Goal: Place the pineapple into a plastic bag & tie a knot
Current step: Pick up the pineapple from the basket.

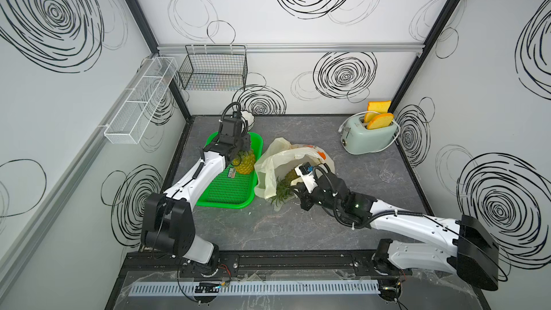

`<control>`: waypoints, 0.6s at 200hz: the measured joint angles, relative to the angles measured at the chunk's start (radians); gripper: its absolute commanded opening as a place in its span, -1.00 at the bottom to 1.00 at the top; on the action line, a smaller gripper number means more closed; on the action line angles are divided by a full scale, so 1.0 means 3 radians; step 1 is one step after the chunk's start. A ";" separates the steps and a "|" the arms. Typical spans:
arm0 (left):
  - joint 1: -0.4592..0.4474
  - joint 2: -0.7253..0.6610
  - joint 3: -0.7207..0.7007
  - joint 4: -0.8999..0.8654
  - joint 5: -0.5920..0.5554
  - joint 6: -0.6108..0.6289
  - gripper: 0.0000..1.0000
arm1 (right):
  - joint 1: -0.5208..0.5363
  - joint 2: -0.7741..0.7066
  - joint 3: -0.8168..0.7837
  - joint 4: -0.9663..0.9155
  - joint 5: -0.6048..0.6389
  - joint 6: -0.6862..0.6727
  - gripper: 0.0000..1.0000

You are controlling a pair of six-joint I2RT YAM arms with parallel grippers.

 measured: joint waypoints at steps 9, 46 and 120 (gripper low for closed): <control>0.0010 -0.0058 -0.0027 -0.0004 -0.0001 0.0000 -1.00 | -0.0024 0.0000 0.0000 0.0004 -0.0018 0.0015 -1.00; -0.0013 -0.0562 -0.0081 -0.0178 -0.0056 0.0001 -1.00 | -0.0090 0.0000 0.0024 -0.0003 -0.0111 0.0090 -1.00; -0.0420 -0.1610 0.0088 -0.0416 -0.0161 -0.0014 -1.00 | -0.0315 0.0130 0.0365 -0.0088 -0.0379 0.0342 -1.00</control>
